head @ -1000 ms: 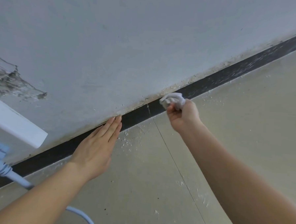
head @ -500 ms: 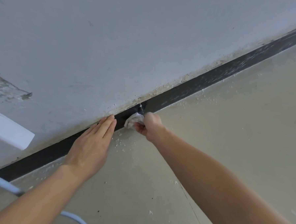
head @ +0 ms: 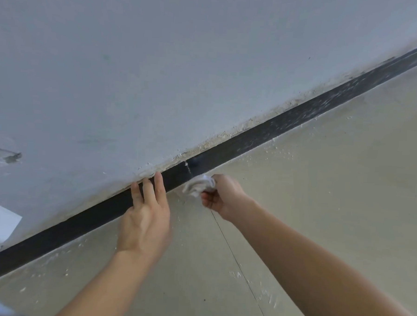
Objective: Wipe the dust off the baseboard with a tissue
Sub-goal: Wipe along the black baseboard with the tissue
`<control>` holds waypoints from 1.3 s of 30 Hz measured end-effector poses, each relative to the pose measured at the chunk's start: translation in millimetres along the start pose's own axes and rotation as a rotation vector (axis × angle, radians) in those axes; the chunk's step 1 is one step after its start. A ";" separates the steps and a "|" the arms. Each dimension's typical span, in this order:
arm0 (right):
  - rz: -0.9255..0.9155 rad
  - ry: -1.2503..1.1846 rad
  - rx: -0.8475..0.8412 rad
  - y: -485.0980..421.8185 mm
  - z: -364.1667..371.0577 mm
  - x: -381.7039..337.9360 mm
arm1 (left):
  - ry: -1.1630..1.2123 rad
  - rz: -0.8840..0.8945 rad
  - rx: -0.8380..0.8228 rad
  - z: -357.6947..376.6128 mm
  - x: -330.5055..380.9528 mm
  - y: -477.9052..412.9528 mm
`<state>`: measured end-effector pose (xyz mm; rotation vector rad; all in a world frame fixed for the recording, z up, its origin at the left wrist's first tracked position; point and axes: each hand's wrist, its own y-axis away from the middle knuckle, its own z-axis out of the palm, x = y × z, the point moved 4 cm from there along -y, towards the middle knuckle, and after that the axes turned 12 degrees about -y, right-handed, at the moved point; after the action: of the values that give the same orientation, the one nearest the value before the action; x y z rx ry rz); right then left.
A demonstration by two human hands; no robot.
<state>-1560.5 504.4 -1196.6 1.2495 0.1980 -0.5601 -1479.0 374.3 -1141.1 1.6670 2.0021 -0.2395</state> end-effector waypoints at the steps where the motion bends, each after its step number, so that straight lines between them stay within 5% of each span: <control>1: 0.025 0.044 -0.050 -2.7 10.6 7.6 | 0.013 -0.001 -0.009 0.0 0.9 0.2; 6: -0.025 0.072 -0.020 -21.2 28.1 -27.8 | -0.001 -0.007 -0.046 -4.7 -0.3 2.7; 13: -0.322 -0.457 0.197 -13.0 -47.7 -91.6 | -0.024 -0.004 -0.093 0.5 -0.2 2.8; 19: -0.112 0.072 -0.028 19.9 11.3 -22.2 | 0.026 -0.020 -0.094 -1.8 1.6 2.6; 23: -0.050 -0.016 -0.066 6.4 39.5 -21.8 | -0.071 -0.047 -0.160 -8.8 -0.5 5.8; 29: -0.295 -0.266 0.154 24.1 -30.5 -79.1 | -0.061 -0.010 -0.097 -23.7 5.5 3.8; 39: -0.302 0.139 0.110 107.9 -92.8 -87.7 | 0.318 -0.080 -0.235 -49.0 7.6 0.8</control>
<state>-1566.3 638.7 -1097.2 1.3762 0.4837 -0.7514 -1492.6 403.1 -1103.0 1.5525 2.2285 0.2405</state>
